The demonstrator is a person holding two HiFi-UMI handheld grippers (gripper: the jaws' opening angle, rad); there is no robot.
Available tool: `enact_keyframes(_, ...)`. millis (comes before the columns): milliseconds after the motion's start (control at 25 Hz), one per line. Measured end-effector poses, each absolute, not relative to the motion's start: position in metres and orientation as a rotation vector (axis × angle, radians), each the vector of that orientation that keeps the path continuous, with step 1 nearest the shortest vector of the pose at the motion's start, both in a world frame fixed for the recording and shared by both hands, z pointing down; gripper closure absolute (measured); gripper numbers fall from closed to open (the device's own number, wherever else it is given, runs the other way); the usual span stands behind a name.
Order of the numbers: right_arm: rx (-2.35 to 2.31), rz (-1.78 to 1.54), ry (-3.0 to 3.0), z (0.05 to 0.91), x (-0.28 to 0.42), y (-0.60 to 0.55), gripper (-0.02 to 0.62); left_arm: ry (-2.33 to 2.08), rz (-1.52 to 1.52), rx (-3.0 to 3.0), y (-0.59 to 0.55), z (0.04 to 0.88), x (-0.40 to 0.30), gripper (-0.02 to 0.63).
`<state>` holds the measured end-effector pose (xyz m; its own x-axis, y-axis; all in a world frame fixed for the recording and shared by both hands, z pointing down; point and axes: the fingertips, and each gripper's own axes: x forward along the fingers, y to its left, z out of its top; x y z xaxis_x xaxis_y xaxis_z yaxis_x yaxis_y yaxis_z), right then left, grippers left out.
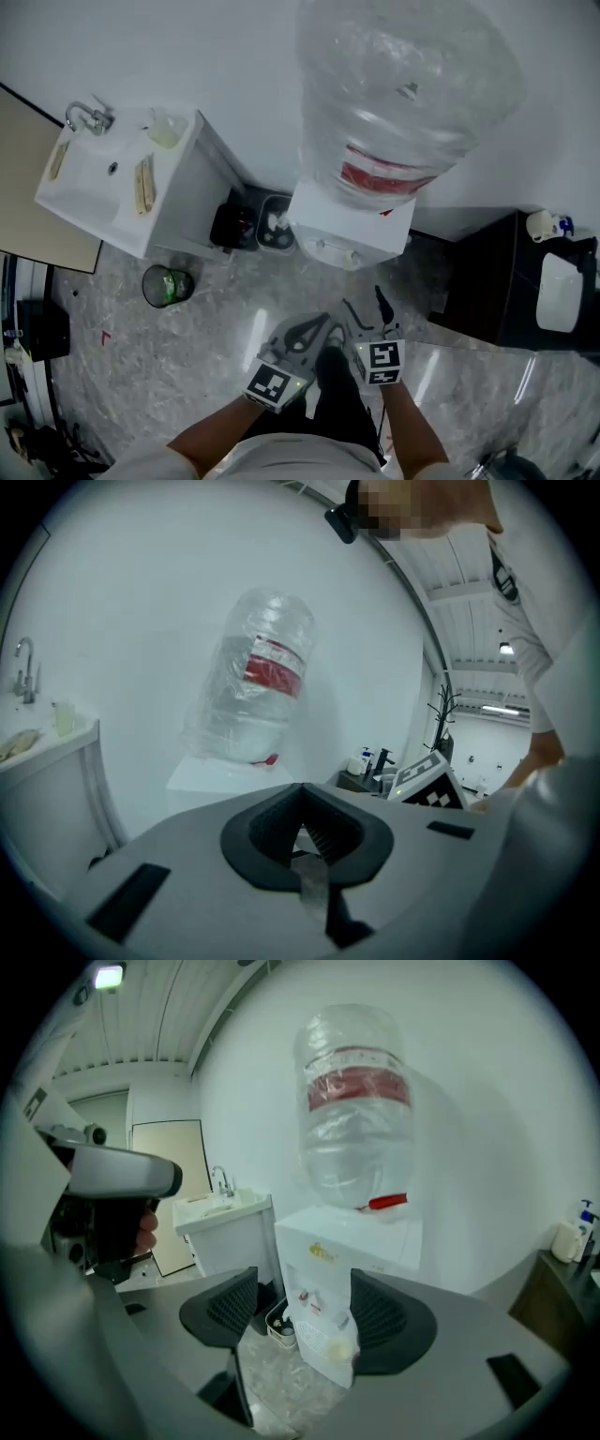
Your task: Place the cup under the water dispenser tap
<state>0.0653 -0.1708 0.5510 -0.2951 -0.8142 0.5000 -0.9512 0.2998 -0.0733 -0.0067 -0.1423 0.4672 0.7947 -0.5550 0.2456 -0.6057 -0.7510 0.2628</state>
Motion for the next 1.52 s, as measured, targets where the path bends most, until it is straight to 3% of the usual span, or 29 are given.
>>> enact_keyframes(240, 1.592, 0.51, -2.263, 0.469, 0.063, -0.136, 0.298, -0.892, 0.253, 2.686, -0.124, 0.414, -0.003, 0.603)
enact_keyframes(360, 1.66, 0.482, -2.276, 0.421, 0.063, -0.114, 0.461, -0.875, 0.26, 2.702, -0.111, 0.39, -0.001, 0.603)
enact_keyframes(640, 1.69, 0.411, -2.346, 0.344, 0.051, -0.077, 0.578, -0.847, 0.196, 2.736, -0.089, 0.339, 0.0, 0.603)
enact_keyframes(1520, 1.653, 0.335, -2.387, 0.319, 0.045, -0.074, 0.58, -0.864, 0.15, 2.783, -0.076, 0.311, 0.0, 0.603)
